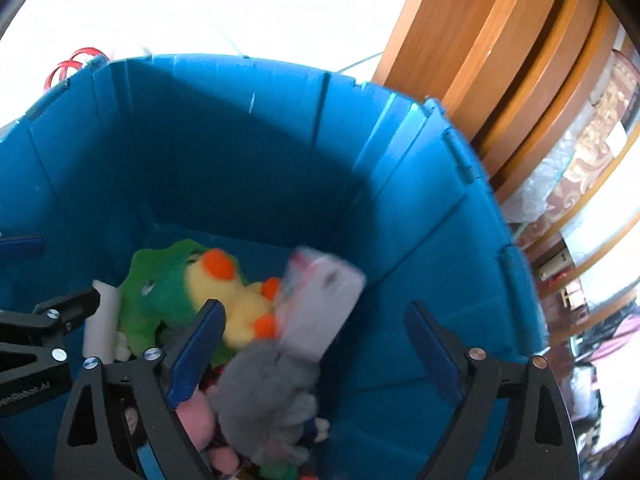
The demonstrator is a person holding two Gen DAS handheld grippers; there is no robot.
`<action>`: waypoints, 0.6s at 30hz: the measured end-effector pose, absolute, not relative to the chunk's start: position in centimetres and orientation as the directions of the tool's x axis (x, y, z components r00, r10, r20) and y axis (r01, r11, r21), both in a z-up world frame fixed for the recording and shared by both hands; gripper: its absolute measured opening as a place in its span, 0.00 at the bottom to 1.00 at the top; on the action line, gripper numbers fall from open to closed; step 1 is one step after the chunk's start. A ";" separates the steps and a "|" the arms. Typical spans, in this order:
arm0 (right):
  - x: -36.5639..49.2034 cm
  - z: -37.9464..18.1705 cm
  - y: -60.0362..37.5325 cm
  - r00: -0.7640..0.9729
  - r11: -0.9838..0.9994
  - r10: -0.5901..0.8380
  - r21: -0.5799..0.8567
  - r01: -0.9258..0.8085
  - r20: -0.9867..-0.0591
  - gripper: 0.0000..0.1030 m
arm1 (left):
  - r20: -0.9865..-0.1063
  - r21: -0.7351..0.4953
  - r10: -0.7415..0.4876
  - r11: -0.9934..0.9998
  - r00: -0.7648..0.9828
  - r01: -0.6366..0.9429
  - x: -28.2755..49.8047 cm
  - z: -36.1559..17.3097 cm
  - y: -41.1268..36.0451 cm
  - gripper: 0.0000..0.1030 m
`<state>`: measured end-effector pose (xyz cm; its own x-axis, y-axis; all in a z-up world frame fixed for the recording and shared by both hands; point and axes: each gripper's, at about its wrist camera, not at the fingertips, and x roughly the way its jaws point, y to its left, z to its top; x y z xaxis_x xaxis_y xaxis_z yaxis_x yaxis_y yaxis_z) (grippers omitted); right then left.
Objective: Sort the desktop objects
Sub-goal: 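Move both tools back from the bin toward the pile on the bed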
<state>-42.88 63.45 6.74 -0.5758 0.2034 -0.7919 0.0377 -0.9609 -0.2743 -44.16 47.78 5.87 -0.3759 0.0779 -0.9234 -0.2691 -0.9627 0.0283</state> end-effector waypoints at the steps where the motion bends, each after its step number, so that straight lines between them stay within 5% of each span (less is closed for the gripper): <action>1: -42.7 6.9 63.1 -0.580 -0.960 0.203 -0.278 0.042 -0.789 0.94 | -0.919 0.030 0.083 -0.960 -0.384 -0.278 -43.6 6.6 47.7 0.67; 18: -29.8 17.4 58.3 -0.701 -0.962 0.094 -0.245 0.118 -0.707 1.00 | -0.791 -0.013 0.237 -0.928 -0.565 -0.372 -33.0 19.0 42.3 0.67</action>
